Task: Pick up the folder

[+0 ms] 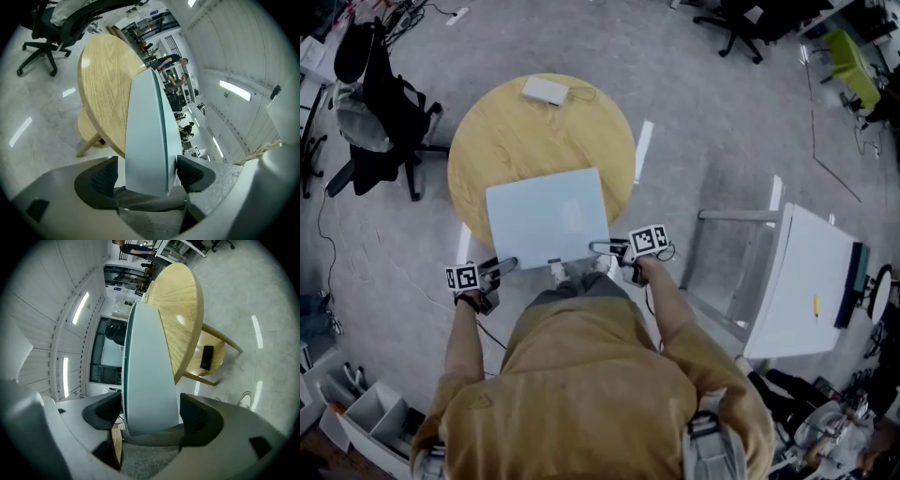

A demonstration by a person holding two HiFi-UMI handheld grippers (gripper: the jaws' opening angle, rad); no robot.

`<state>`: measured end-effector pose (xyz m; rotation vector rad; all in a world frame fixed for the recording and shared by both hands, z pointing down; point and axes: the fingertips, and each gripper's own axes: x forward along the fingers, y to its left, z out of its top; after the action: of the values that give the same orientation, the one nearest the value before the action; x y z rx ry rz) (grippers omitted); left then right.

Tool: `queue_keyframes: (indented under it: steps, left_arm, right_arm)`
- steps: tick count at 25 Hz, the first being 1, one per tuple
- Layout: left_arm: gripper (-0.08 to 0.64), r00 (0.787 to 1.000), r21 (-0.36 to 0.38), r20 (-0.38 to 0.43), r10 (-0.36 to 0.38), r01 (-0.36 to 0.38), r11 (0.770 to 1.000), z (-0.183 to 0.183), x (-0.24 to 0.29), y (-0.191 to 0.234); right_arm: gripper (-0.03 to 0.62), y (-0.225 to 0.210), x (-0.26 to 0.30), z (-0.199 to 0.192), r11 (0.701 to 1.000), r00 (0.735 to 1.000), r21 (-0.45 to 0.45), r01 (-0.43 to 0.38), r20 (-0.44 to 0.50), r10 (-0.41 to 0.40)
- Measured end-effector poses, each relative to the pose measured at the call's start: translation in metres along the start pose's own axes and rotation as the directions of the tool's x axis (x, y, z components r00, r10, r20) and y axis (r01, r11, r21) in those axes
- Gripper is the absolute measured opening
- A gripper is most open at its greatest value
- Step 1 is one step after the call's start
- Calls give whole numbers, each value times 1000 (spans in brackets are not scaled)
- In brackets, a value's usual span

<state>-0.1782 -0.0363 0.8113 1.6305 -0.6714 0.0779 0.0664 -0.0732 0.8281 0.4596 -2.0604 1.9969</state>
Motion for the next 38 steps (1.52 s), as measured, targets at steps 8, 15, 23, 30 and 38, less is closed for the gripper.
queue_keyframes:
  steps: [8,15,23,30,38]
  left_arm:
    - [380,1000,1,-16,10,-10,1000,5,5,5]
    - [379,999,-26,23,30,-29,999,7,4,7]
    - [365,999,-53,14,-46,47,998,-5,-3,-11]
    - [359,998,-7,23,-50,51,999,-9,-11,-31]
    - [359,994,156,85,-61,47,987,12,-23,-68]
  right_arm:
    - [357,1,17,5,1000,999,-5,-14,-39,14]
    - [356,6,23,4,1000,997,-22,-7,-73,6]
    - [356,17,17,-1,1000,998,-28,-2,-57,1]
    - [356,36,-1,1,999,1000,-53,1,-13,-2]
    - [356,68,-19,8,987,998,-155,-35,41,42]
